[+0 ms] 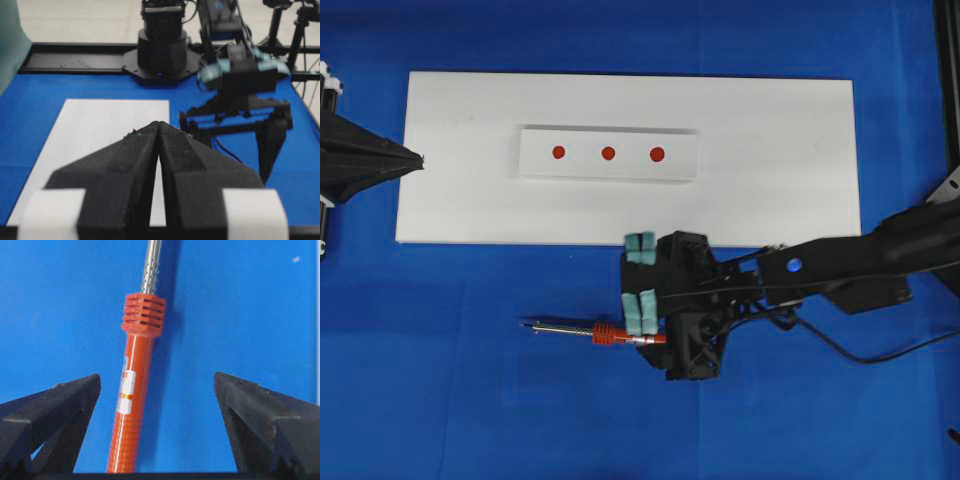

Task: Touch the tip of the soldering iron to the mark.
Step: 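Close the right gripper around the soldering iron's red handle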

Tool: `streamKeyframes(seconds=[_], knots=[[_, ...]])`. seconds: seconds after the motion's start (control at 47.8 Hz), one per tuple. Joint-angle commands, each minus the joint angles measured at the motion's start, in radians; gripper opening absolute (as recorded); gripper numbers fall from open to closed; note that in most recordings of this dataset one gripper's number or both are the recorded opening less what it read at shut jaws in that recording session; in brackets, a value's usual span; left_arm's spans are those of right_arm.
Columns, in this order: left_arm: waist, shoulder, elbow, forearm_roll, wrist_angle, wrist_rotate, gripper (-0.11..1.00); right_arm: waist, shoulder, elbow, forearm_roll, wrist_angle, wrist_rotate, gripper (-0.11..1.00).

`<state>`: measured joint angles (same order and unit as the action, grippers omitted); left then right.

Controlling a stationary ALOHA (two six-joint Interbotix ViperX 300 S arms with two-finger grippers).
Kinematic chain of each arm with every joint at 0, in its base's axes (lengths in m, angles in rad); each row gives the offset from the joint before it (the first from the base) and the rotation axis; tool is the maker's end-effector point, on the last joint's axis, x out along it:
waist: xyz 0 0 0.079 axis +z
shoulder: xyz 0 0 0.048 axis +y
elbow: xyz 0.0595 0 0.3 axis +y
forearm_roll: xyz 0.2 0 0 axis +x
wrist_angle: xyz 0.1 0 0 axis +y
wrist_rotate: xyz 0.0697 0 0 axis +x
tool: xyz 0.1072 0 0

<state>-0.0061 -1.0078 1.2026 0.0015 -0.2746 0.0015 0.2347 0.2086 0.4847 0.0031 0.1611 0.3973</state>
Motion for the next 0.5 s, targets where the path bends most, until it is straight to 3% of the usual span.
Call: streamKeyframes(seconds=[0.0,0.482], knots=[[0.0,0.005,-0.008,0.002,-0.011,-0.003,0.0,0.008,0.008,-0.026,0.002,-0.028,0.008,0.89],[0.0,0.003,-0.008,0.003,-0.012,-0.012,0.0,0.021,0.084,-0.031,0.002,-0.103,0.041,0.83]])
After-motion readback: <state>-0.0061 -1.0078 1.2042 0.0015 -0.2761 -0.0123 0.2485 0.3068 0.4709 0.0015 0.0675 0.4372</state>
